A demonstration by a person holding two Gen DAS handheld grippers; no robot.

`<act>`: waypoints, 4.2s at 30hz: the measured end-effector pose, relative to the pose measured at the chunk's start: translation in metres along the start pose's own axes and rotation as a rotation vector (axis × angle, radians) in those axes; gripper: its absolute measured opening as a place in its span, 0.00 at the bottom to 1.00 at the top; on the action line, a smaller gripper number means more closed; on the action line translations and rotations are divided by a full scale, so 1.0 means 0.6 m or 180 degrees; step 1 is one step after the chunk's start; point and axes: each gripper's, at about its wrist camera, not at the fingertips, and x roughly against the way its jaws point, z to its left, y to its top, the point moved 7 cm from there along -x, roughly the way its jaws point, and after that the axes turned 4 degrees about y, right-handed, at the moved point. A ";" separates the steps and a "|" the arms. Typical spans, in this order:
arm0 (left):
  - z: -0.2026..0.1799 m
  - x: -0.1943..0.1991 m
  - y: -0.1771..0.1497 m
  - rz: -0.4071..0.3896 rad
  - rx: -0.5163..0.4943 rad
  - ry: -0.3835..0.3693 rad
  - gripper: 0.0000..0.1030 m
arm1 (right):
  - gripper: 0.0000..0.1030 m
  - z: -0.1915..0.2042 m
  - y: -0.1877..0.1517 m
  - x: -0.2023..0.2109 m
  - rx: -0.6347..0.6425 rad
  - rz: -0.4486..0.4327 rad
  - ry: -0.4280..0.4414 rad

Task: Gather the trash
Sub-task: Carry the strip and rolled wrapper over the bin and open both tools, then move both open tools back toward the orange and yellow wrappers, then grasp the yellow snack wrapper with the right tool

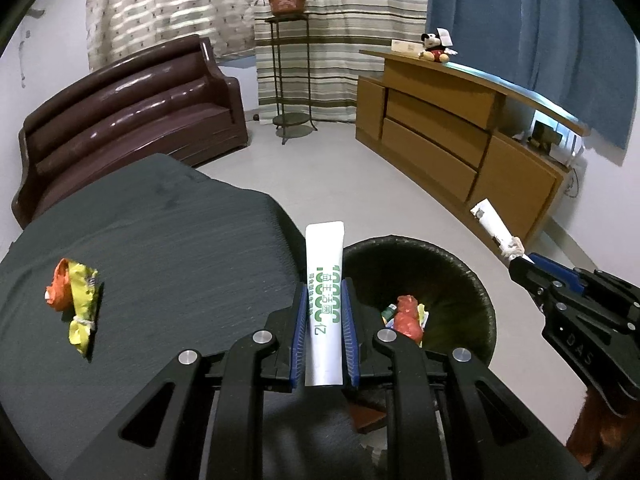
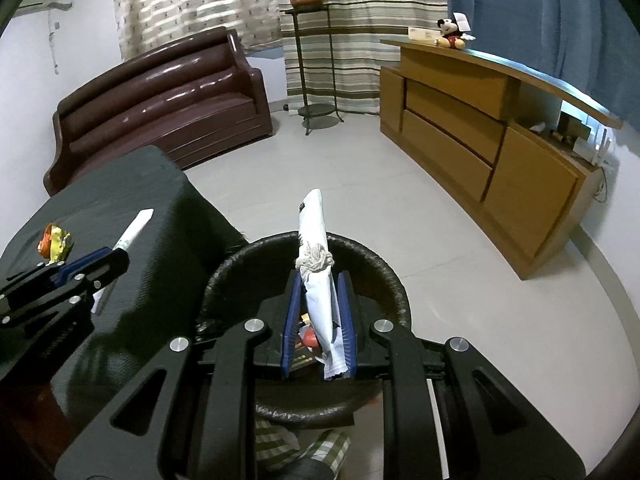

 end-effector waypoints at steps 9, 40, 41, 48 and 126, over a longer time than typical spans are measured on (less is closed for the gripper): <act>-0.013 -0.023 -0.001 0.0083 -0.0043 -0.0015 0.17 | 0.18 -0.008 0.005 -0.008 -0.0035 0.0012 -0.0017; -0.032 -0.050 0.007 0.0158 -0.0045 0.0026 0.49 | 0.25 -0.037 0.013 -0.033 -0.0230 0.0024 -0.0020; -0.031 -0.050 0.009 0.0157 -0.0037 0.0026 0.51 | 0.26 -0.037 0.013 -0.033 -0.0228 0.0020 -0.0022; -0.004 -0.039 0.009 0.0145 0.0017 0.0078 0.53 | 0.33 -0.030 0.012 -0.034 -0.0226 0.0021 -0.0014; 0.531 0.079 -0.150 0.0263 0.1329 0.1236 0.62 | 0.23 0.576 -0.014 -0.140 0.1056 0.0625 0.0984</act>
